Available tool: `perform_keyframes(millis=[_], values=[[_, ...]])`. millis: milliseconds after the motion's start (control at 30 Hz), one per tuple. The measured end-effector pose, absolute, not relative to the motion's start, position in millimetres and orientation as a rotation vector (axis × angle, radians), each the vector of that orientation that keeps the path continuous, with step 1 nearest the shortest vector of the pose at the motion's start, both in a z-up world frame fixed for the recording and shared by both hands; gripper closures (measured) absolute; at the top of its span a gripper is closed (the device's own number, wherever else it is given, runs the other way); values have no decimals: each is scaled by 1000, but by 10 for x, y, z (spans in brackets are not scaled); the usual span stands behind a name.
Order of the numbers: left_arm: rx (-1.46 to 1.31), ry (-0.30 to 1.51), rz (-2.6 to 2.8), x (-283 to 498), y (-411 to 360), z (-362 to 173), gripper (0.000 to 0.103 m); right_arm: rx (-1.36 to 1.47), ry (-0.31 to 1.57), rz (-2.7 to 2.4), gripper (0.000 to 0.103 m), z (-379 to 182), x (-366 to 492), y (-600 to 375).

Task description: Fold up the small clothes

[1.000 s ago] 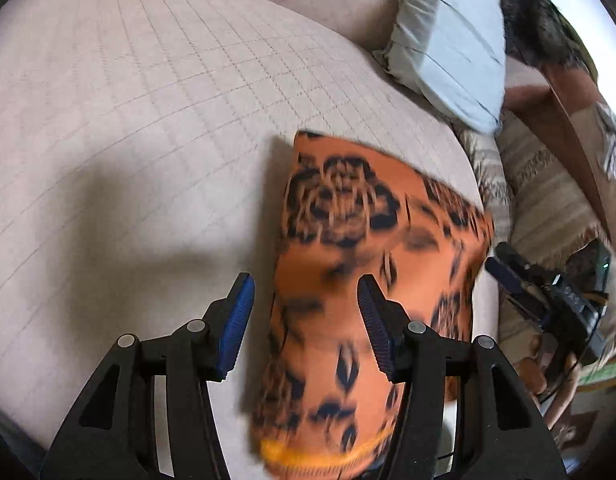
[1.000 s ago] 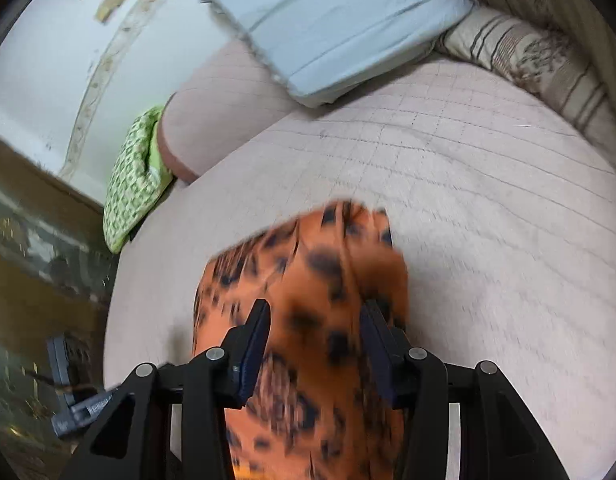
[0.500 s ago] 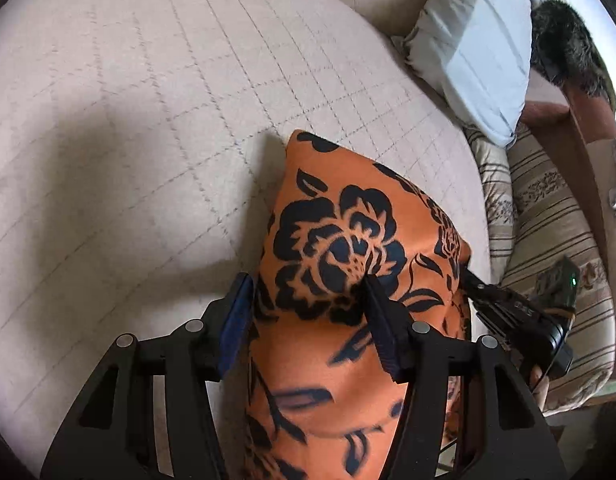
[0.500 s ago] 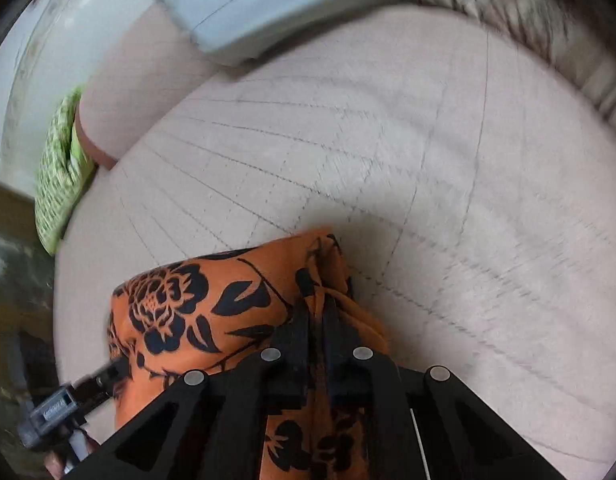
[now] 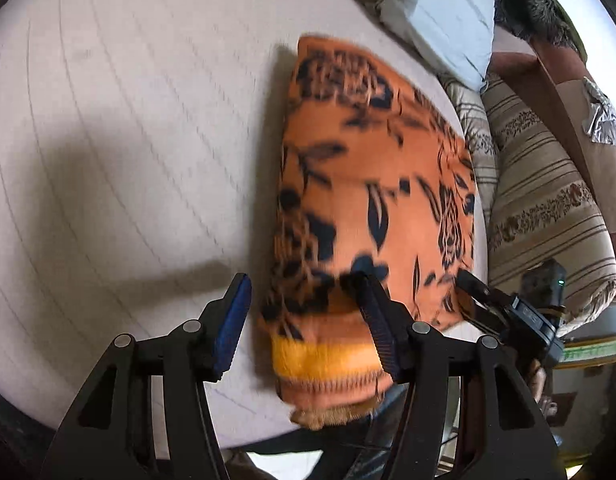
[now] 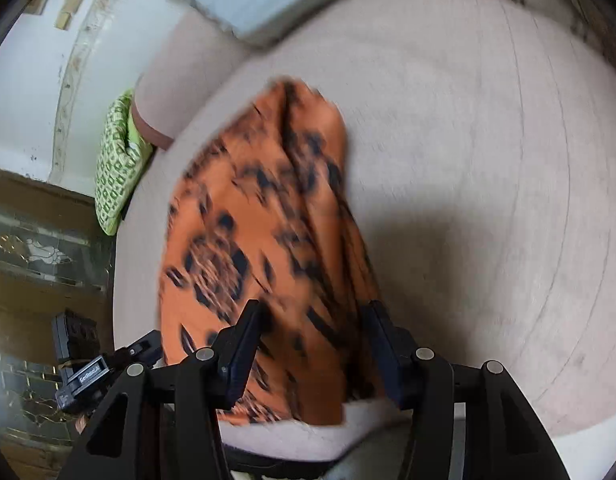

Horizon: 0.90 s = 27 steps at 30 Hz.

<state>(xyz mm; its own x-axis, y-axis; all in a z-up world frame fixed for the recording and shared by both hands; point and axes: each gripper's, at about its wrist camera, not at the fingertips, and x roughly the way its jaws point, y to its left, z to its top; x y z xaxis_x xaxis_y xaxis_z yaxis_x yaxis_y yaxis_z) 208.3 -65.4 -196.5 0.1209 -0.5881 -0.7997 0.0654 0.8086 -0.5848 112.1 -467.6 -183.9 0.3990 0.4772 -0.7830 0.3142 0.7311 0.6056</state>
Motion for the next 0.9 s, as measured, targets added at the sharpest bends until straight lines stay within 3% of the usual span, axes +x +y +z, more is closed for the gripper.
perform_keyframes(millis=[133, 233, 333, 400, 433, 467, 533, 667, 767, 900], values=[[-463, 1375, -510, 1959, -745, -1928, 41, 904, 1159, 120, 52, -1984, 1024, -4788], [-451, 1397, -484, 1987, -778, -2023, 39, 976, 1167, 129, 67, -2002, 940, -4866], [-520, 1421, -474, 2004, -756, -2142, 40, 897, 1213, 102, 71, -1941, 869, -4786], [-487, 1400, -487, 1971, -786, -2070, 63, 840, 1234, 93, 75, -1956, 880, -4730], [-460, 1379, -488, 1942, -796, -1988, 79, 842, 1239, 90, 79, -1974, 884, -4727], [-453, 1368, -497, 1929, -776, -1917, 85, 853, 1241, 91, 84, -1981, 890, -4732], [-490, 1317, -527, 1881, -702, -1687, 88, 855, 1225, 104, 93, -1841, 850, -4735], [-421, 1295, -569, 1736, -645, -1469, 88, 846, 1165, 126, 94, -1474, 724, -4673], [-260, 1391, -498, 1715, -795, -1831, 86, 766, 1261, 81, 93, -1711, 758, -4616], [-367, 1377, -539, 1699, -615, -1771, 82, 898, 1268, 91, 92, -1884, 708, -4691]])
